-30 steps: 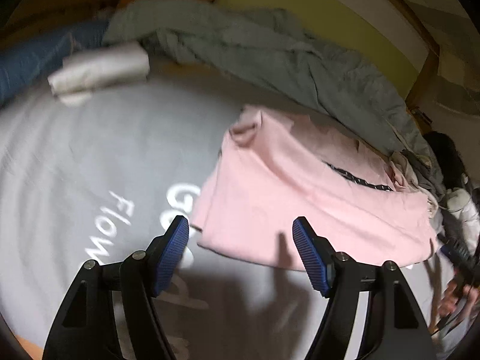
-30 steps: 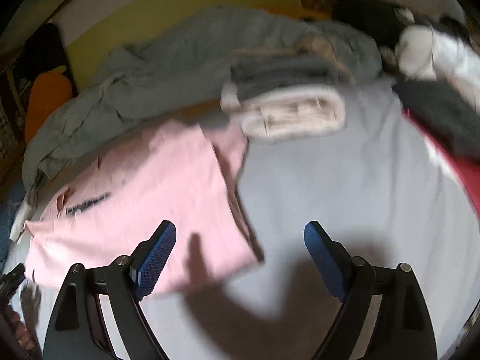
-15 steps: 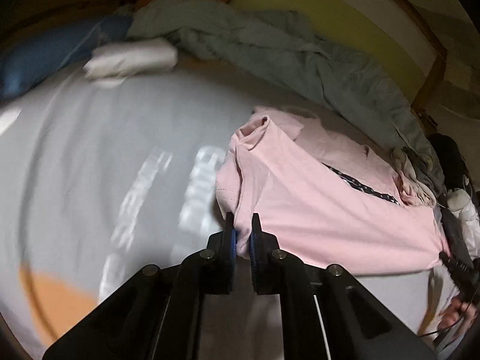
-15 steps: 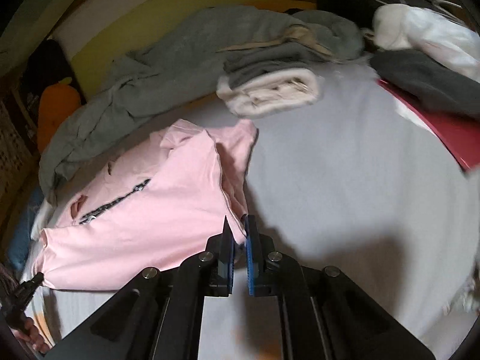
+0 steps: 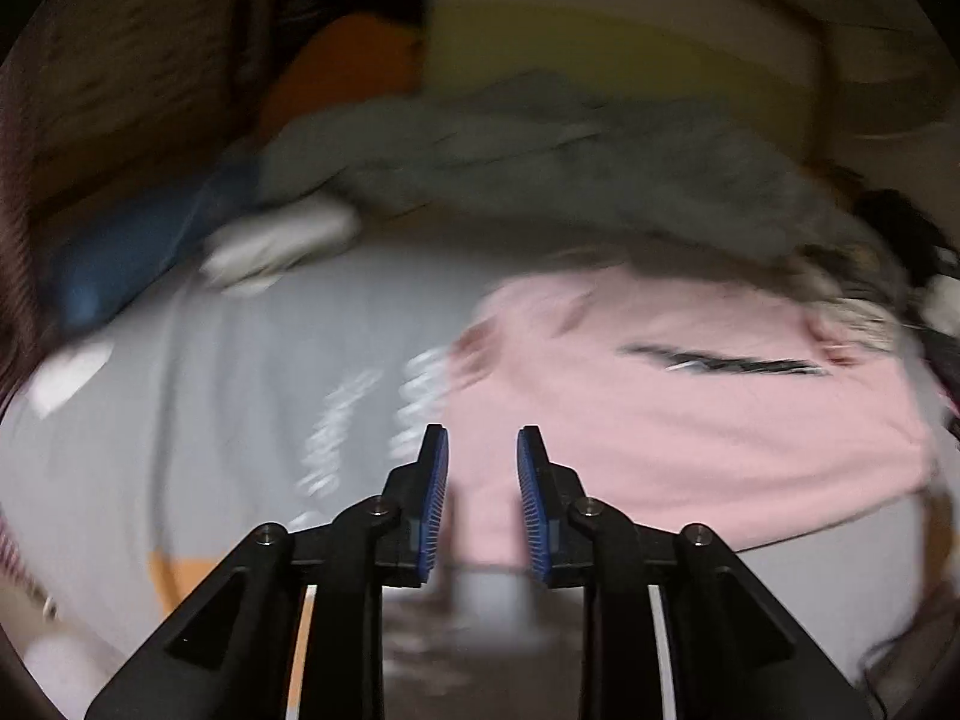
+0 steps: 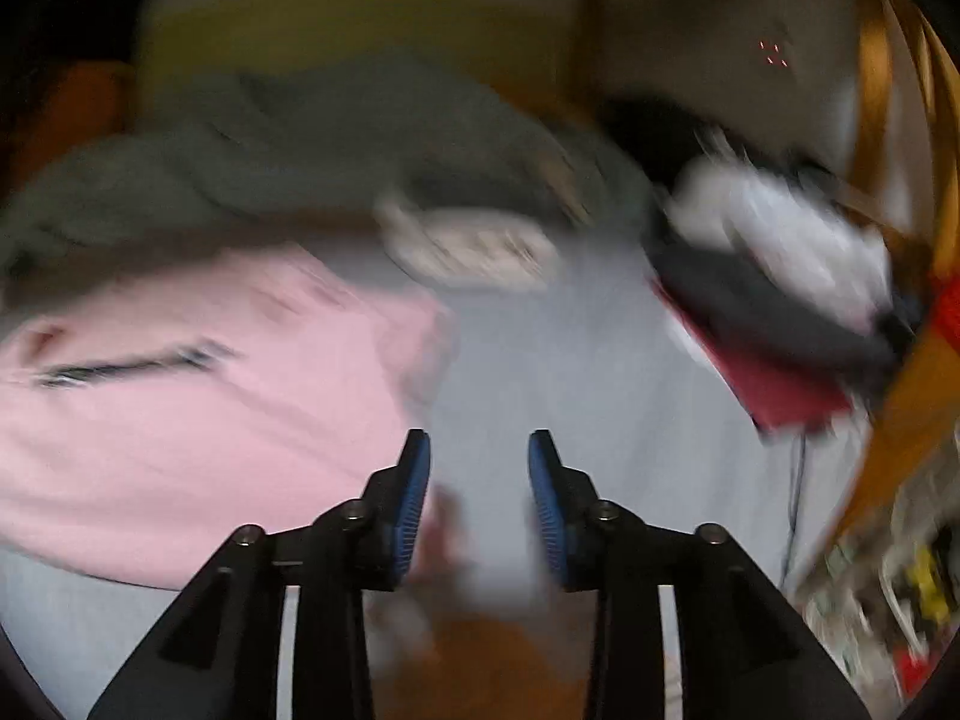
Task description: Fold small clothes
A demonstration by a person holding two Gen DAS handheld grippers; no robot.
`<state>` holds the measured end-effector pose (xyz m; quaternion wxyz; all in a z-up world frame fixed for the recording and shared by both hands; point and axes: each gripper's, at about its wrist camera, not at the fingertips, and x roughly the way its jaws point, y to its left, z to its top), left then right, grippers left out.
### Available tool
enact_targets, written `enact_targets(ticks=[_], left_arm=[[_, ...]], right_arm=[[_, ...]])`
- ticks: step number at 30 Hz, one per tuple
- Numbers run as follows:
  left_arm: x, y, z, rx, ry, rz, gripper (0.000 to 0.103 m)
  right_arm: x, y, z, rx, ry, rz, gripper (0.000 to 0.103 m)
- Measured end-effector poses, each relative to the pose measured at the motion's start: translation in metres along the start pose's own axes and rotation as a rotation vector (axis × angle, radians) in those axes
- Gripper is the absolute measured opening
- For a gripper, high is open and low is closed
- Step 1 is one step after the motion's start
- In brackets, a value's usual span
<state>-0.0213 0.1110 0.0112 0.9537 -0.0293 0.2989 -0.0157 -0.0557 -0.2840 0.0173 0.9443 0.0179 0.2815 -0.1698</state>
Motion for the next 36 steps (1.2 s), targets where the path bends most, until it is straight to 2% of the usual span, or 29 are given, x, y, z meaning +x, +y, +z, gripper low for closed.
enact_targets(ticks=[1,4,7,9,12,14,17,20,23,25,27,29,33,36], left_arm=[[-0.001,-0.012,0.005,0.028,-0.008,-0.032,0.027],[0.005,-0.044,0.013,0.096,-0.012,-0.086,0.030],[0.020,-0.062,0.009,0.092,0.031,-0.127,0.030],[0.034,-0.069,0.000,0.058,0.083,-0.167,0.030],[0.047,-0.075,-0.023,0.063,0.142,-0.161,0.030],[0.052,-0.074,-0.038,0.063,0.149,-0.148,0.030],[0.046,-0.074,-0.046,0.044,0.115,-0.149,0.030],[0.040,-0.076,-0.055,0.069,0.090,-0.141,0.031],[0.031,-0.077,-0.058,0.077,0.041,-0.140,0.032],[0.029,-0.078,-0.045,0.073,0.013,-0.182,0.032],[0.031,-0.080,-0.025,0.077,-0.002,-0.195,0.040],[0.050,-0.075,0.003,0.042,0.051,-0.239,0.043],[0.104,-0.059,0.035,0.016,0.157,-0.115,0.041],[0.131,-0.045,0.023,0.037,0.264,-0.073,0.039]], right_arm=[[-0.010,0.015,0.005,-0.034,-0.016,0.099,0.041],[-0.015,0.046,0.009,-0.087,-0.020,0.295,0.041],[-0.007,0.077,0.001,-0.089,0.040,0.458,0.041],[-0.001,0.092,-0.008,-0.095,0.079,0.496,0.041],[0.003,0.112,-0.033,-0.145,0.104,0.491,0.041],[0.007,0.116,-0.048,-0.172,0.110,0.477,0.041],[0.008,0.111,-0.064,-0.185,0.084,0.483,0.044],[0.001,0.106,-0.074,-0.196,0.053,0.482,0.047],[-0.005,0.102,-0.065,-0.161,0.006,0.479,0.047],[-0.012,0.100,-0.049,-0.138,-0.079,0.471,0.047],[-0.011,0.104,-0.030,-0.138,-0.109,0.463,0.051],[-0.003,0.109,-0.006,-0.120,-0.100,0.475,0.051],[0.026,0.116,0.029,-0.096,-0.026,0.451,0.052],[0.048,0.112,0.022,-0.120,0.057,0.427,0.053]])
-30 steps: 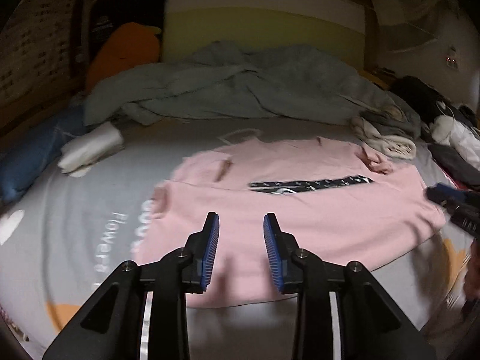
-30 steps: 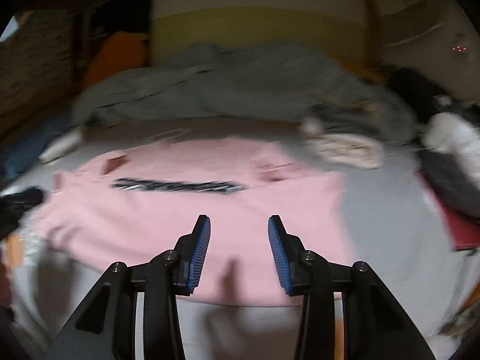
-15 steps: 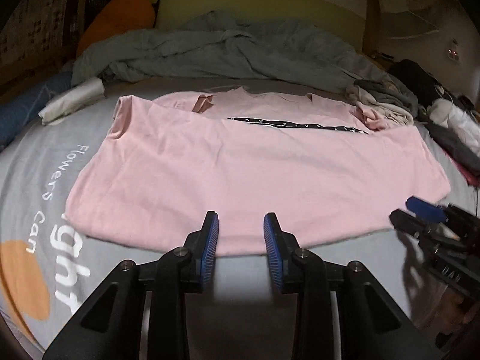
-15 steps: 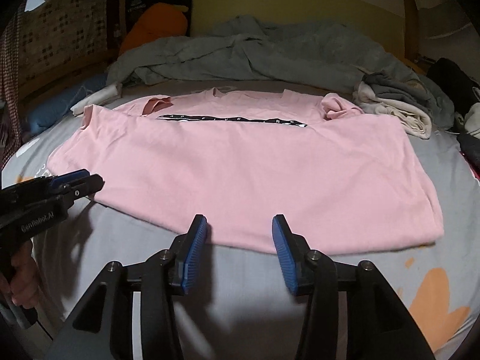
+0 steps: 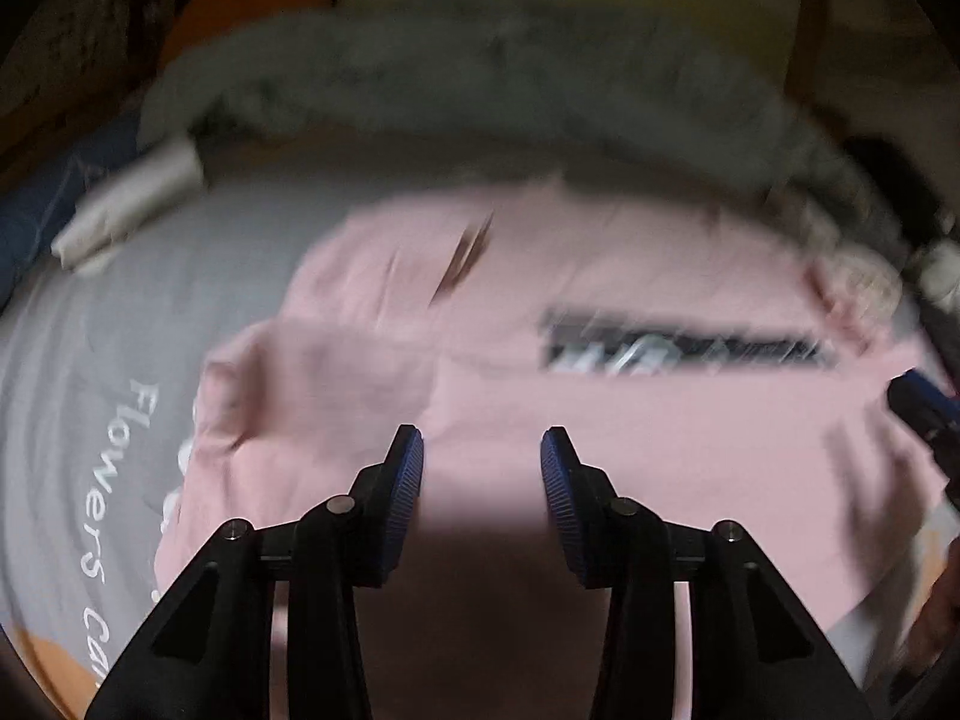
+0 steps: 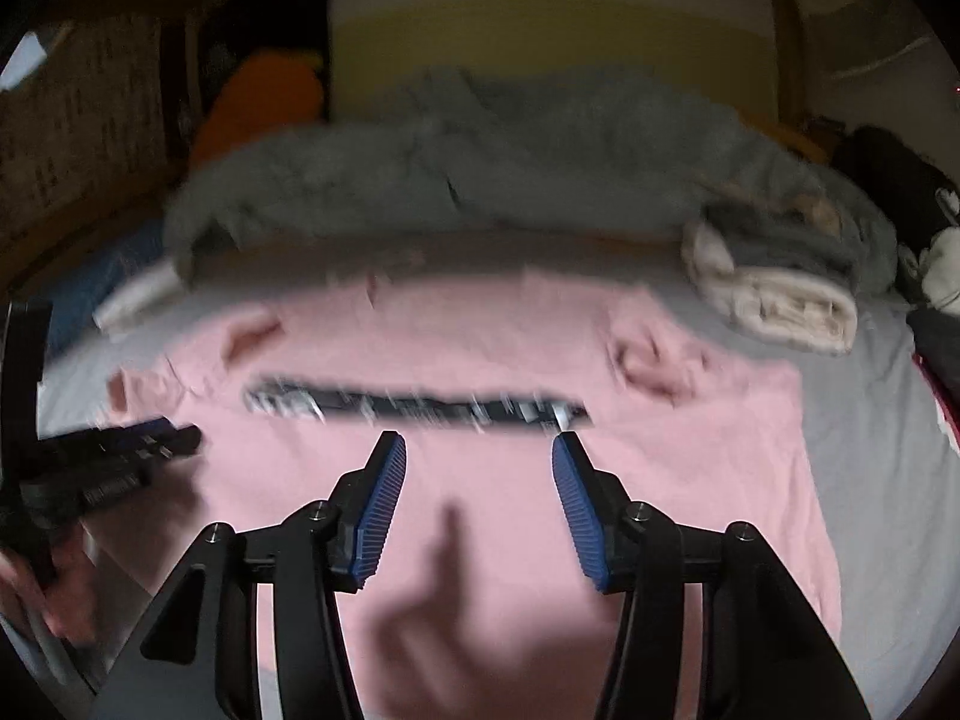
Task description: Fold small clothes
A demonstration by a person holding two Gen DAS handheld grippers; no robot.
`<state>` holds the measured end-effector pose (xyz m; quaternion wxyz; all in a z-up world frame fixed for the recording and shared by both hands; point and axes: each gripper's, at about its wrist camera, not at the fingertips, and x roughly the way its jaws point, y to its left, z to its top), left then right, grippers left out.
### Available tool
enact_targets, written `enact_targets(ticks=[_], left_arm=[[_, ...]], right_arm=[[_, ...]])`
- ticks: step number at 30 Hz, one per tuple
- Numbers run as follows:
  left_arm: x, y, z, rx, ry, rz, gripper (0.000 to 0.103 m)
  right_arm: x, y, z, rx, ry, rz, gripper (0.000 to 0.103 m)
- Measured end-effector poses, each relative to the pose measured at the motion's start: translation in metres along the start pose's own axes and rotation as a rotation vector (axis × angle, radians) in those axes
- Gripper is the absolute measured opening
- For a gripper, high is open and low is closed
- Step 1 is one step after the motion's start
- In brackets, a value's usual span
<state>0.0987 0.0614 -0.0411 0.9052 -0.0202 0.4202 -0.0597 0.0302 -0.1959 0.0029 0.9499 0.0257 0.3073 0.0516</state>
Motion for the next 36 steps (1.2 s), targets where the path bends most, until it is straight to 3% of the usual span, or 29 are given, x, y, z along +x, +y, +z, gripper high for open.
enact_targets(ticks=[2,4,9,13,15,18,21,22,23,24,26,29,32,34,36], left_arm=[[-0.006,0.005,-0.009,0.064,-0.037,0.016,0.039],[-0.015,0.012,-0.012,0.091,-0.074,0.055,0.039],[-0.029,0.024,0.022,0.046,-0.120,0.063,0.038],[-0.016,0.011,0.073,0.088,-0.004,-0.105,0.038],[-0.001,0.001,0.094,0.089,0.037,-0.122,0.040],[0.029,-0.007,0.115,0.121,0.072,-0.038,0.040],[0.074,-0.005,0.122,0.129,0.236,-0.007,0.040],[0.083,-0.005,0.121,0.146,0.249,0.036,0.040],[0.089,-0.006,0.120,0.186,0.243,0.086,0.032],[0.090,-0.007,0.120,0.215,0.226,0.127,0.014],[0.088,0.002,0.123,0.201,0.217,0.160,0.006],[0.074,0.024,0.138,0.176,0.162,0.197,0.006],[0.070,0.052,0.149,0.249,0.053,0.369,0.006],[0.079,0.086,0.149,0.224,0.089,0.462,0.006],[0.074,0.123,0.147,0.119,0.095,0.415,0.006]], right_arm=[[0.018,-0.013,-0.016,-0.011,0.093,-0.034,0.053],[0.026,-0.028,-0.027,0.014,0.132,-0.042,0.052],[0.019,-0.026,0.005,0.088,0.058,0.026,0.053],[0.030,0.009,0.041,0.066,-0.004,0.107,0.056],[0.041,0.029,0.044,0.052,-0.012,0.125,0.057],[0.065,0.051,0.034,0.055,0.037,0.168,0.057],[0.083,0.062,0.018,0.040,0.086,0.166,0.057],[0.087,0.063,0.017,0.036,0.111,0.160,0.057],[0.087,0.063,0.017,0.042,0.115,0.163,0.057],[0.089,0.062,0.017,0.049,0.125,0.162,0.057],[0.091,0.062,0.015,0.037,0.140,0.142,0.057],[0.090,0.071,0.013,-0.012,0.139,0.100,0.059],[0.093,0.071,0.014,-0.010,0.142,0.111,0.061],[0.093,0.068,0.014,-0.003,0.142,0.122,0.062],[0.094,0.067,0.015,0.001,0.140,0.127,0.062]])
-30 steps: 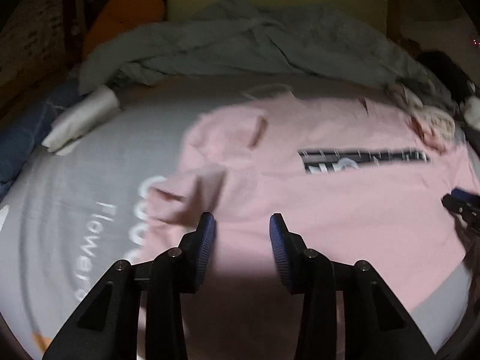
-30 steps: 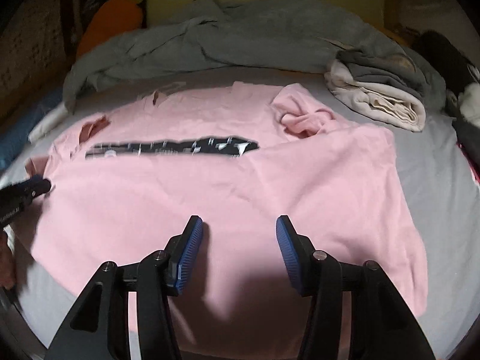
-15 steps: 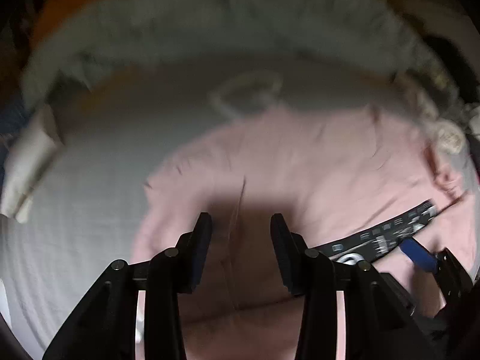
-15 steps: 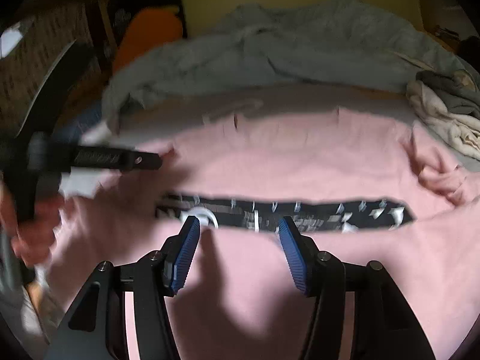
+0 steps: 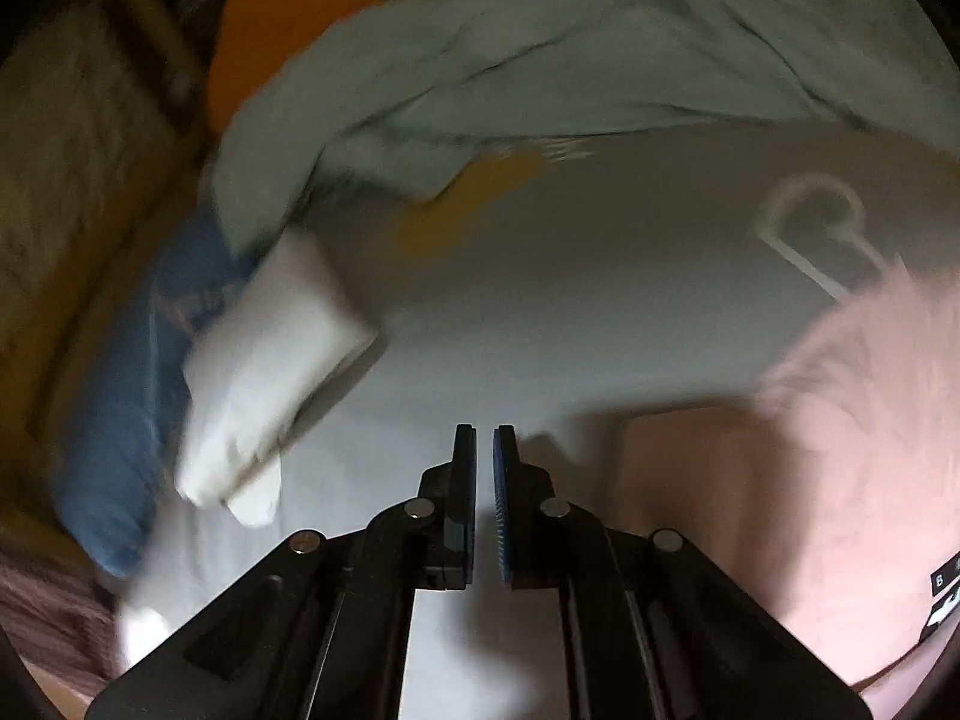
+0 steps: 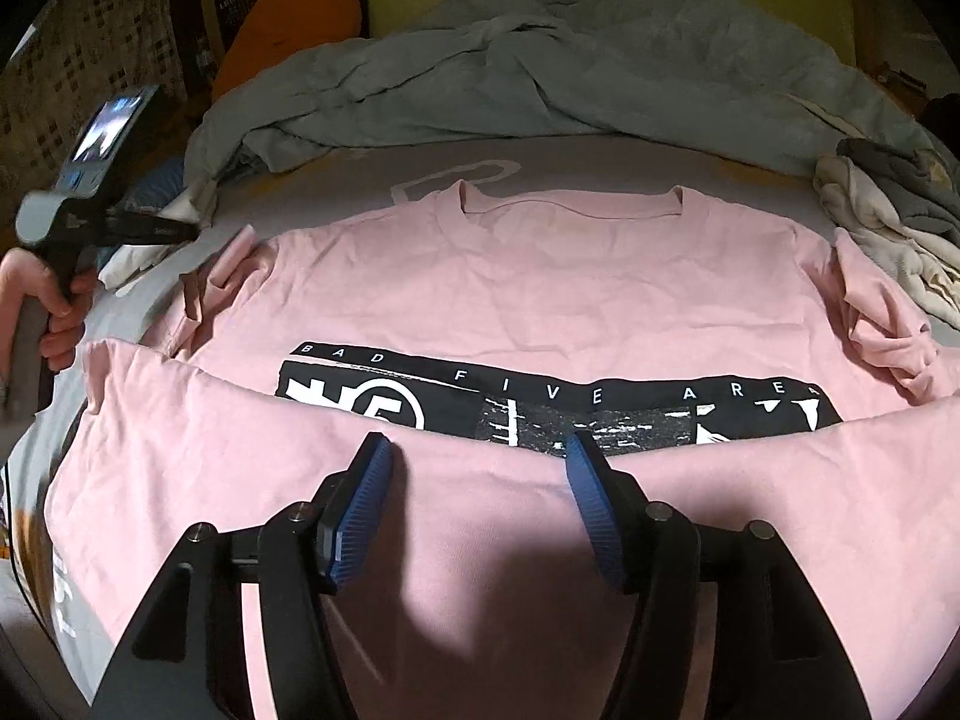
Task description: Fold small clothes
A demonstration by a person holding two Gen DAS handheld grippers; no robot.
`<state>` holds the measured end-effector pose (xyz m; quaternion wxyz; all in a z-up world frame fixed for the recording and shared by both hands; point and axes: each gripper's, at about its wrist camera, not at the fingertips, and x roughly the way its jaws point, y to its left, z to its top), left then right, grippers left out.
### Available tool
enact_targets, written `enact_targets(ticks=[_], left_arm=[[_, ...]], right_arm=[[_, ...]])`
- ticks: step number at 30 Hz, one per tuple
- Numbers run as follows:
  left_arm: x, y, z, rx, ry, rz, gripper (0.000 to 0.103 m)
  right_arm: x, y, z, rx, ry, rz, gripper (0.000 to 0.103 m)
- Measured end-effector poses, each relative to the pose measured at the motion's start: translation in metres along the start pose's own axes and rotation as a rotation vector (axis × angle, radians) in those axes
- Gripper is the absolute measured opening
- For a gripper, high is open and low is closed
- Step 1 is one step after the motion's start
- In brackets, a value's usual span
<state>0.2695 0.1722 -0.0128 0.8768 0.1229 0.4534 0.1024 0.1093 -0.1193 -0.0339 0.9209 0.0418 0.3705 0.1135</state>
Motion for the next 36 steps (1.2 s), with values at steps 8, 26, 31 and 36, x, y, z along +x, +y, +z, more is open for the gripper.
enact_targets(ticks=[8,26,31,36], left_arm=[[-0.040,0.059,-0.042,-0.265,0.001,-0.541,0.037],[-0.064,-0.074,-0.082,0.158,0.021,-0.242,0.016],[-0.077,-0.045,-0.091,0.091,-0.082,-0.189,0.004],[-0.070,0.005,-0.100,-0.030,-0.058,-0.094,0.005]], right_arm=[[0.001,0.001,0.001,0.001,0.000,0.010,0.064],[0.000,0.004,0.002,0.004,-0.002,0.015,0.065],[0.000,0.004,0.002,0.006,-0.002,0.019,0.065],[0.000,0.003,0.002,0.007,-0.002,0.021,0.065]])
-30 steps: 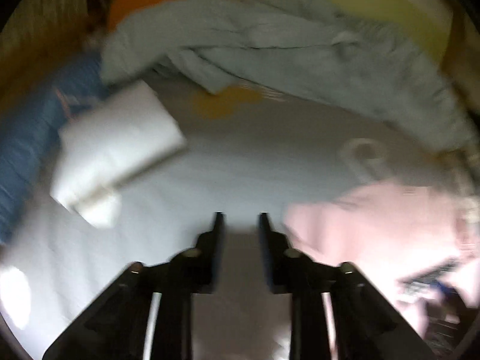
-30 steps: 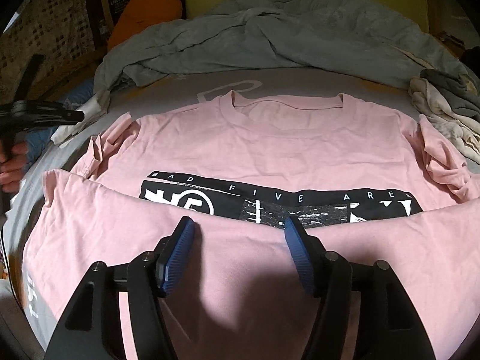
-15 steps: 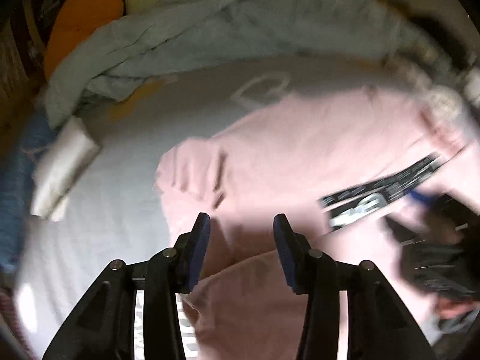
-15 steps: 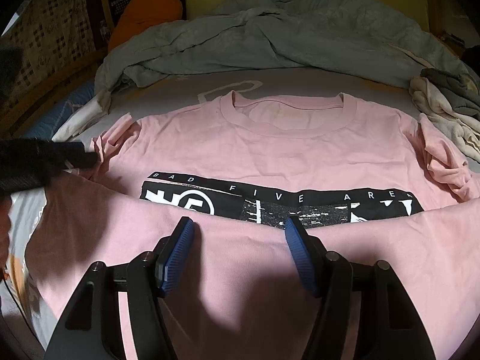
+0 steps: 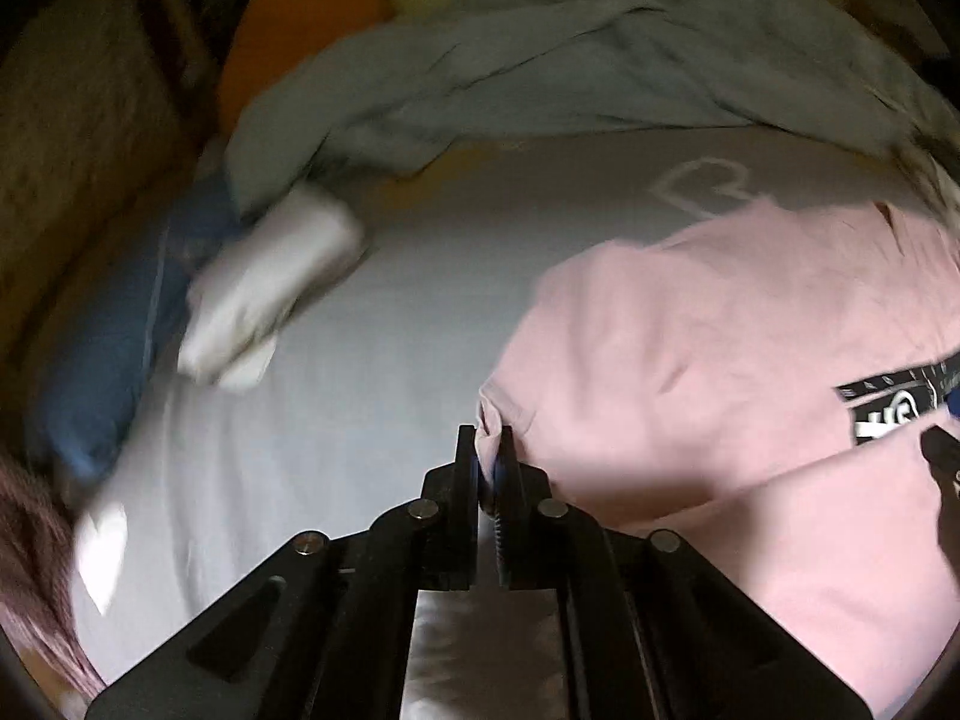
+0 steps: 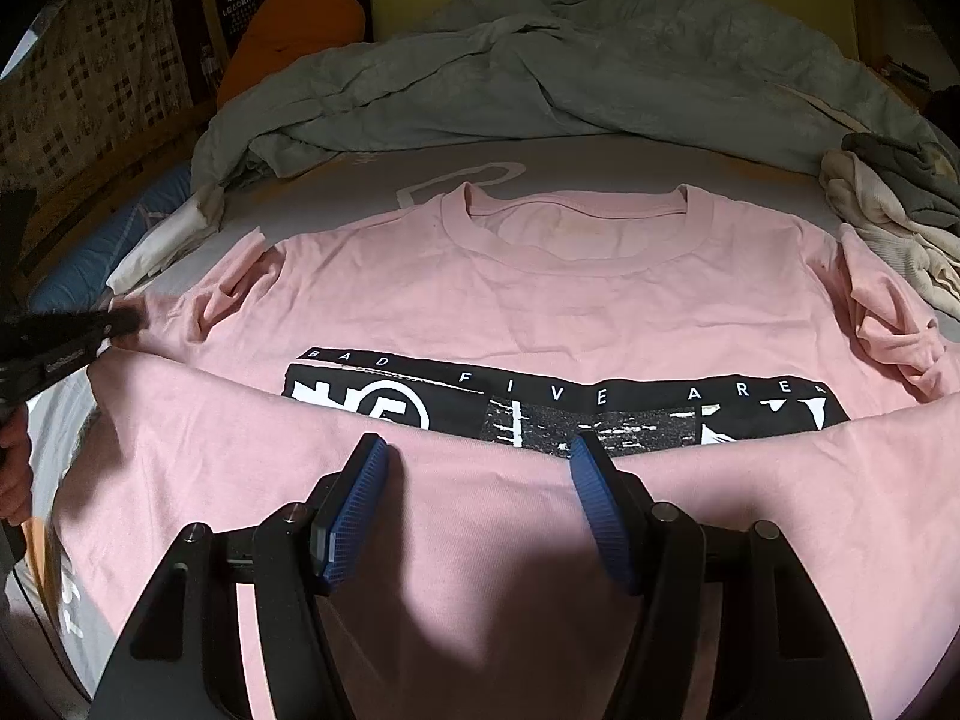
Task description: Fold small clothes
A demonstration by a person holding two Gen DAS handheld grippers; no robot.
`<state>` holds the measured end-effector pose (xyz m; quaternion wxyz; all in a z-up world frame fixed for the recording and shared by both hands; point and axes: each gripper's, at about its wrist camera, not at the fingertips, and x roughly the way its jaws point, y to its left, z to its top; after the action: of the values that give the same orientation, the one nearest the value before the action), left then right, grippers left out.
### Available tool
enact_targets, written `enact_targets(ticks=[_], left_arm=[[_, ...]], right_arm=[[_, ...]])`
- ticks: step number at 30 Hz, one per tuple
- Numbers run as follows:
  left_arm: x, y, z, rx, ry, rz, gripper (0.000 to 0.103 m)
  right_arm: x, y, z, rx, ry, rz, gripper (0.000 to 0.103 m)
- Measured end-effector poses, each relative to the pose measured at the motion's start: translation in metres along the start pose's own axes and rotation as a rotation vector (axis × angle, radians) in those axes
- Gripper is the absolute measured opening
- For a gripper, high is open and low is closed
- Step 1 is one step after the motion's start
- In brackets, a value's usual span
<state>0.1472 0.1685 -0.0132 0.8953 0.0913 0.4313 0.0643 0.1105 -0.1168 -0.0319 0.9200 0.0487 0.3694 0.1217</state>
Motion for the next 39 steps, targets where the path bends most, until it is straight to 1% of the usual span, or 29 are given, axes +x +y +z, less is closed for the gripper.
enact_targets(ticks=[2,4,7,8,9,11,12,13,14,15,16,17,18,19,20,21,22,23,24,25,26,27,28,30,31,34,35,37,39], left_arm=[[0.008,0.020,-0.010,-0.065,0.051,-0.048,0.005],[0.008,0.026,-0.024,-0.086,0.065,-0.055,0.005],[-0.004,0.012,-0.045,-0.052,0.018,0.022,0.006],[-0.003,0.005,-0.051,-0.044,0.027,0.035,0.006],[-0.002,0.001,-0.055,-0.045,0.037,0.048,0.008],[-0.004,0.001,-0.055,-0.053,0.026,0.063,0.011],[-0.005,0.003,-0.051,-0.054,0.022,0.060,0.027],[-0.009,0.006,-0.046,-0.058,0.013,0.058,0.039],[-0.010,0.011,-0.037,-0.062,-0.011,0.063,0.057],[-0.016,0.017,-0.026,-0.069,-0.060,0.088,0.058],[-0.025,0.024,-0.012,-0.083,-0.138,0.134,0.058],[-0.032,0.030,0.001,-0.102,-0.213,0.143,0.060],[-0.035,0.038,0.014,-0.127,-0.258,0.100,0.063],[-0.031,0.047,0.031,-0.155,-0.246,-0.017,0.065],[-0.019,0.054,0.045,-0.174,-0.192,-0.149,0.067],[-0.001,0.058,0.060,-0.196,-0.111,-0.223,0.067],[0.016,0.059,0.069,-0.210,-0.050,-0.193,0.065],[0.030,0.060,0.074,-0.215,-0.016,-0.140,0.059],[0.045,0.063,0.077,-0.227,0.014,-0.115,0.055],[0.057,0.067,0.077,-0.243,0.048,-0.124,0.054],[0.067,0.071,0.075,-0.271,0.084,-0.139,0.050],[0.074,0.075,0.071,-0.300,0.105,-0.156,0.046],[0.079,0.079,0.066,-0.325,0.117,-0.175,0.045],[0.082,0.082,0.057,-0.342,0.123,-0.186,0.044],[0.082,0.081,0.053,-0.339,0.122,-0.210,0.044],[0.083,0.071,0.049,-0.303,0.120,-0.337,0.044],[0.081,0.066,0.049,-0.284,0.111,-0.363,0.045],[0.074,0.058,0.053,-0.257,0.079,-0.352,0.047],[0.074,0.049,0.055,-0.216,0.079,-0.376,0.052]], right_arm=[[0.000,0.000,0.000,-0.002,0.000,0.000,0.065],[0.000,0.001,0.000,-0.005,0.000,-0.003,0.065],[0.000,0.001,-0.001,-0.008,0.000,-0.004,0.065],[0.000,0.000,-0.001,-0.006,0.000,-0.003,0.065],[0.000,0.000,-0.001,-0.005,0.000,-0.002,0.065],[0.000,0.000,-0.001,-0.005,0.000,-0.002,0.065],[0.000,0.000,-0.001,-0.005,0.000,-0.002,0.065],[0.000,0.000,-0.001,-0.004,0.000,-0.001,0.065],[0.000,0.000,0.000,-0.002,0.000,0.000,0.065],[0.000,0.000,0.000,-0.002,0.000,0.001,0.065],[0.001,0.000,0.000,-0.002,0.001,0.001,0.065],[0.001,0.000,0.000,-0.003,0.001,-0.001,0.065],[0.001,0.001,0.000,-0.003,0.001,-0.002,0.065],[0.001,0.001,0.000,-0.004,0.001,-0.002,0.065],[0.001,0.001,0.000,-0.004,0.001,-0.002,0.065],[0.001,0.001,0.000,-0.003,0.001,-0.002,0.065],[0.001,0.001,0.000,-0.003,0.001,-0.002,0.065],[0.001,0.001,0.000,-0.003,0.001,-0.001,0.065],[0.001,0.001,0.000,-0.003,0.001,-0.001,0.065],[0.001,0.001,0.000,-0.002,0.001,0.000,0.065],[0.001,0.002,0.000,-0.001,0.001,0.000,0.065],[0.001,0.002,0.000,-0.001,0.001,-0.001,0.065],[0.001,0.002,0.000,-0.001,0.001,-0.001,0.066],[0.001,0.002,0.000,-0.001,0.001,0.002,0.066],[0.001,0.002,0.000,-0.001,0.001,0.002,0.066],[0.001,0.003,0.000,-0.003,0.002,0.000,0.067],[0.001,0.002,0.000,-0.002,0.001,0.002,0.067],[0.001,0.001,0.000,0.001,0.000,0.007,0.067],[0.000,0.001,0.000,0.007,-0.001,0.012,0.067]])
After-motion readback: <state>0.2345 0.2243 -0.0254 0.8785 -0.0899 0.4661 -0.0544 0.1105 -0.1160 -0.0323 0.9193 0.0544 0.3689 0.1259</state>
